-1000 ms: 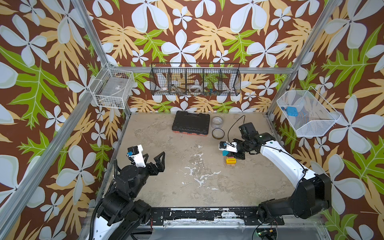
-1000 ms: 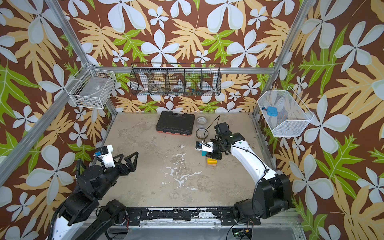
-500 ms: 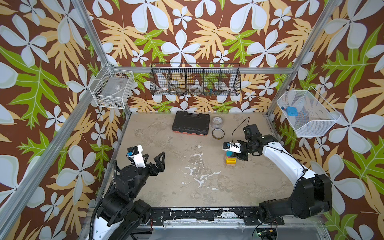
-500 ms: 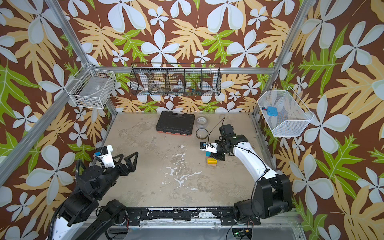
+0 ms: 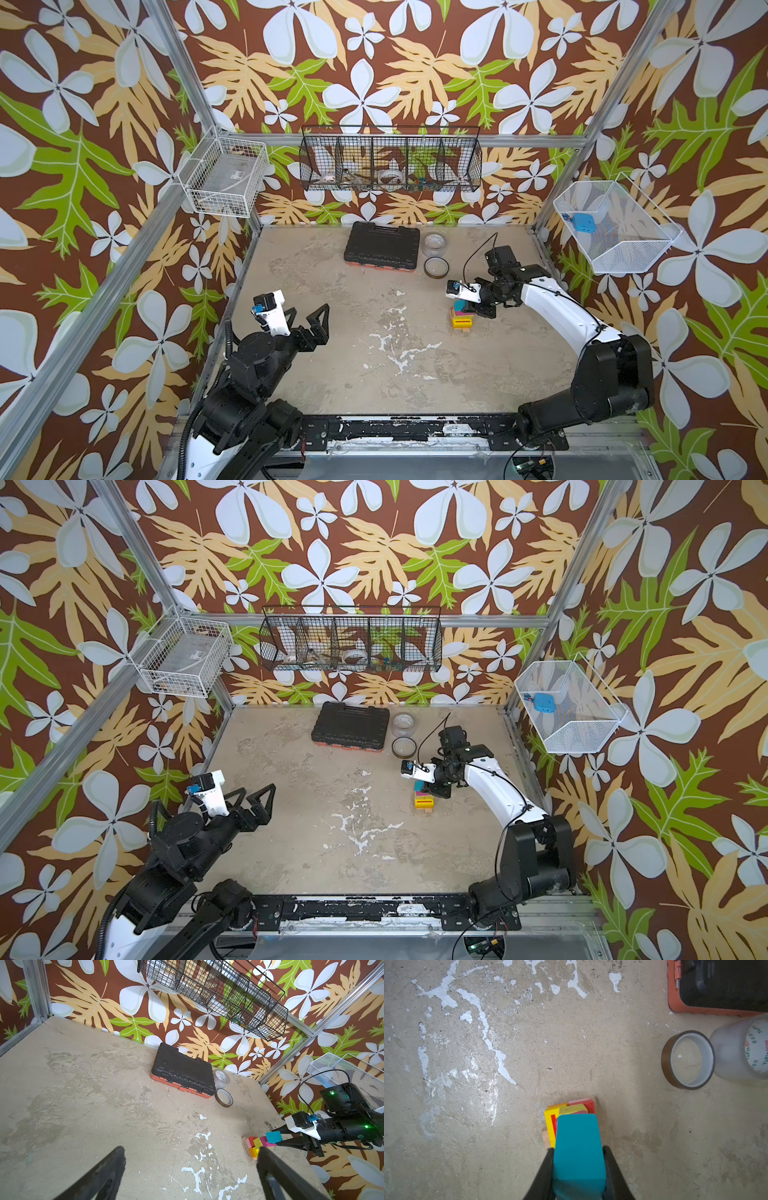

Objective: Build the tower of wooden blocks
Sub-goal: 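Lower the teal block onto the magenta block atop the stack, then open the right gripper and raise it away from the stack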

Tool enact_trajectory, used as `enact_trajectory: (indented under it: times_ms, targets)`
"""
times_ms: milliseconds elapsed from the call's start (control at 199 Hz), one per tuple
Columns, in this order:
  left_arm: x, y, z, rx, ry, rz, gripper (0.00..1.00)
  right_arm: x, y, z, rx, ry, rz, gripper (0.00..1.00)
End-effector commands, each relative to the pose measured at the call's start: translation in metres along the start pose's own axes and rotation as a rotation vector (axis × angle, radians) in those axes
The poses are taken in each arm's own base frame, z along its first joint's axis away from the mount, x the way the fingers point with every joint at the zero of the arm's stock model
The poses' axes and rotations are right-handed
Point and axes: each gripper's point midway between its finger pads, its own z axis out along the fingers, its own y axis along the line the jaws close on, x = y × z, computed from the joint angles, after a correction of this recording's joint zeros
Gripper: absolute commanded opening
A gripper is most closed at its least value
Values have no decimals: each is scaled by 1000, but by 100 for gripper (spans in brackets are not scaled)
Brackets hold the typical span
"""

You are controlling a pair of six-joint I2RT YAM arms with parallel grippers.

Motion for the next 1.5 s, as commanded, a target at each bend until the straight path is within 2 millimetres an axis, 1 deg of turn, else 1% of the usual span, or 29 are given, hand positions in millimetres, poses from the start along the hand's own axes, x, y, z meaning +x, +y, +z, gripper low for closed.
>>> enact_trajectory:
  times_ms: [0, 311, 436, 757, 1008, 1148, 1213, 1379, 1499]
  targets:
    - [-4, -2, 0, 7, -18, 8, 100, -1, 1, 0, 3, -18, -11, 0]
    - [-5, -2, 0, 8, -21, 8, 100, 3, -2, 0, 20, -7, -4, 1]
    - [-4, -2, 0, 8, -20, 8, 100, 4, -3, 1, 28, -2, 1, 9]
    - [-4, -2, 0, 7, -21, 7, 100, 5, -6, 3, 28, 2, 7, 14]
    - [-4, -1, 0, 6, -20, 7, 100, 6, -8, 6, 35, 12, 11, 25]
    - [-5, -2, 0, 7, -21, 7, 100, 8, -8, 8, 33, 17, 13, 27]
    - [-4, -2, 0, 6, -21, 7, 100, 8, -9, 7, 38, 20, 14, 32]
    - [-4, -1, -1, 6, -22, 7, 100, 9, -9, 8, 42, 23, 17, 40]
    - [-4, -1, 0, 6, -21, 6, 100, 11, -9, 9, 47, 27, 16, 42]
